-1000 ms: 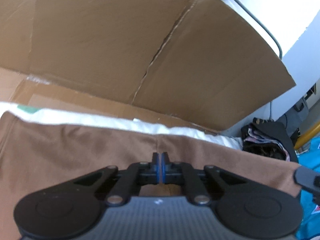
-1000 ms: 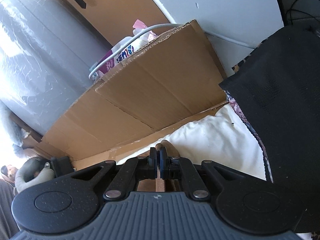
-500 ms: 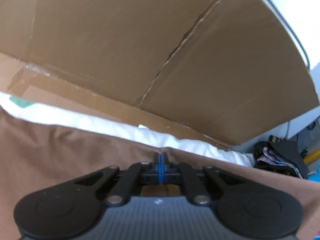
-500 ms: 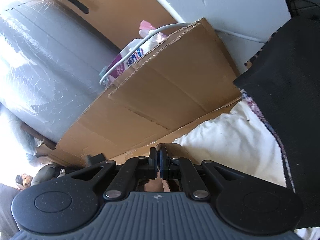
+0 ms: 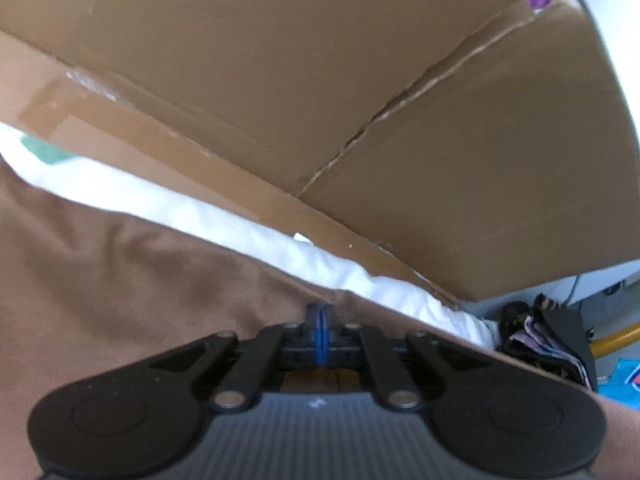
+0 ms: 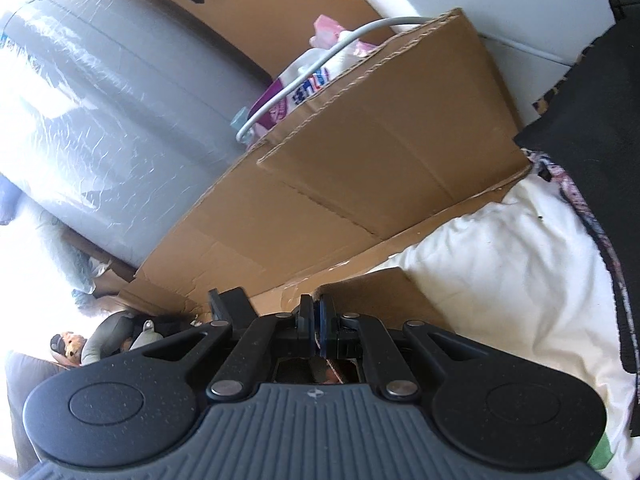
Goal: Fold clothes
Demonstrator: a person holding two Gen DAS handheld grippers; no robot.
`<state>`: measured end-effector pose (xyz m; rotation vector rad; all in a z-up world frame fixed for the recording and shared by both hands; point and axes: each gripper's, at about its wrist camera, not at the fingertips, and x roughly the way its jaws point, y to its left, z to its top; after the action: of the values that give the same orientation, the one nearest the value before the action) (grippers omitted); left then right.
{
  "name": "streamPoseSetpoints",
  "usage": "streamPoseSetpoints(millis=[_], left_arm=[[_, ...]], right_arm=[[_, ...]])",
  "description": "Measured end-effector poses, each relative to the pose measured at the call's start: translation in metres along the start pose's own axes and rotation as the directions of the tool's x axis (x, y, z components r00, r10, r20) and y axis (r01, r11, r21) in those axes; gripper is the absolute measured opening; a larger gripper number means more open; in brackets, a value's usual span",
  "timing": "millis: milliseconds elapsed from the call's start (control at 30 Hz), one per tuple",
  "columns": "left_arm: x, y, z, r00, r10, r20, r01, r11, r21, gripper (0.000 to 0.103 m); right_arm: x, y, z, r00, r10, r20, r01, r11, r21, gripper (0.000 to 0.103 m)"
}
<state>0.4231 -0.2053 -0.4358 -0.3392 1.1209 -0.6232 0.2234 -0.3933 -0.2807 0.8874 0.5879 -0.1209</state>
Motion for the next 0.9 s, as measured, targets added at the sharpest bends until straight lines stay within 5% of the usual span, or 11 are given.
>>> streamPoseSetpoints(millis=[367,900], left_arm=[[-0.099,0.035,-0.031,0.998,-0.055,0.042,0.055,0.998,-0.001,0.013],[-0.194,0.096,-0.080,0.989,0.097,0.108,-0.092,0.994,-0.052,0.013]], right_arm=[[0.023,0.023,-0.024,0.996,0.010,-0.084,-0.014,0.998,-0.055,0.000],[0.090,0.056,-0.075,0.977,-0.049,-0.206,0.009,0.982,-0.191,0.000]])
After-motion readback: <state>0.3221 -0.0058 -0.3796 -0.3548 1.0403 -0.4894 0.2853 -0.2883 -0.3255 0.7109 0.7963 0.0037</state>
